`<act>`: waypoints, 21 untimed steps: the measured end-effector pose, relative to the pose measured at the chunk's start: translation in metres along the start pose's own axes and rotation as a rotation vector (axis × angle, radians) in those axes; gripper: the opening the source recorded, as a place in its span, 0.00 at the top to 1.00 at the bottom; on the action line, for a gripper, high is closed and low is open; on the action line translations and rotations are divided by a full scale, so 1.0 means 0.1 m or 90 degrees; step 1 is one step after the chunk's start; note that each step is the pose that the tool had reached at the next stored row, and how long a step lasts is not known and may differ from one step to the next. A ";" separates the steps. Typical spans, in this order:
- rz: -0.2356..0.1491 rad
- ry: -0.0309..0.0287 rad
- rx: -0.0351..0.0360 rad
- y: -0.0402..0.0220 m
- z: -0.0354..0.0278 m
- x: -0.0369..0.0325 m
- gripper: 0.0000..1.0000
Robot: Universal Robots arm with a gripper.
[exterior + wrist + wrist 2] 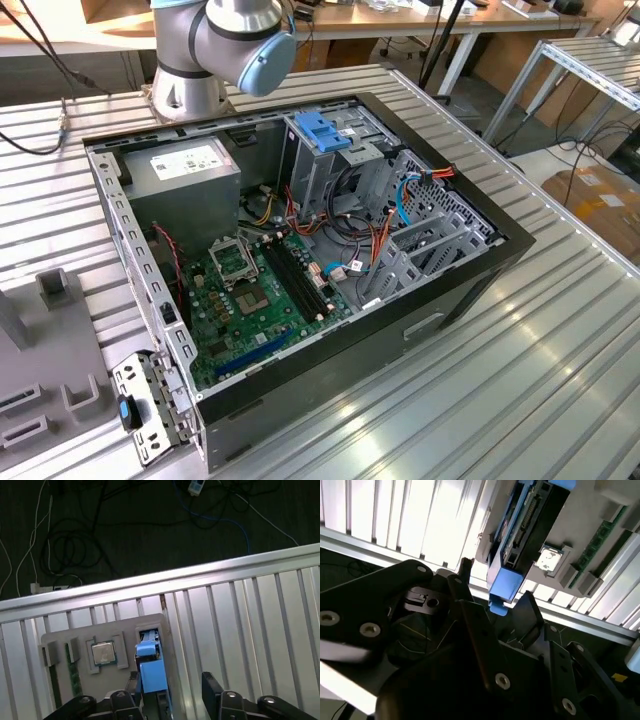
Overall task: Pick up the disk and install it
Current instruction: 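Pick up the disk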
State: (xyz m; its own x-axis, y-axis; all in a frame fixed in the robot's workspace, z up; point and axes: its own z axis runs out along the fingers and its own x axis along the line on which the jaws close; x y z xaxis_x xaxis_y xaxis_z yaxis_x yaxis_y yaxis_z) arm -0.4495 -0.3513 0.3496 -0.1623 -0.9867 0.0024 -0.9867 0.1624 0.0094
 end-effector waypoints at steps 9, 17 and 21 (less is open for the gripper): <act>-0.075 0.0037 0.0004 0.000 0.042 0.019 0.40; -0.095 0.0039 0.0056 0.010 0.052 0.111 0.40; -0.101 0.0038 0.0077 0.021 0.080 0.135 0.40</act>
State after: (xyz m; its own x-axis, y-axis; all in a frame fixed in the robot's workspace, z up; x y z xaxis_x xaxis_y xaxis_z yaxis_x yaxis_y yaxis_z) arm -0.4539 -0.3643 0.3416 -0.0037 -1.0000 0.0078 -1.0000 0.0037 -0.0019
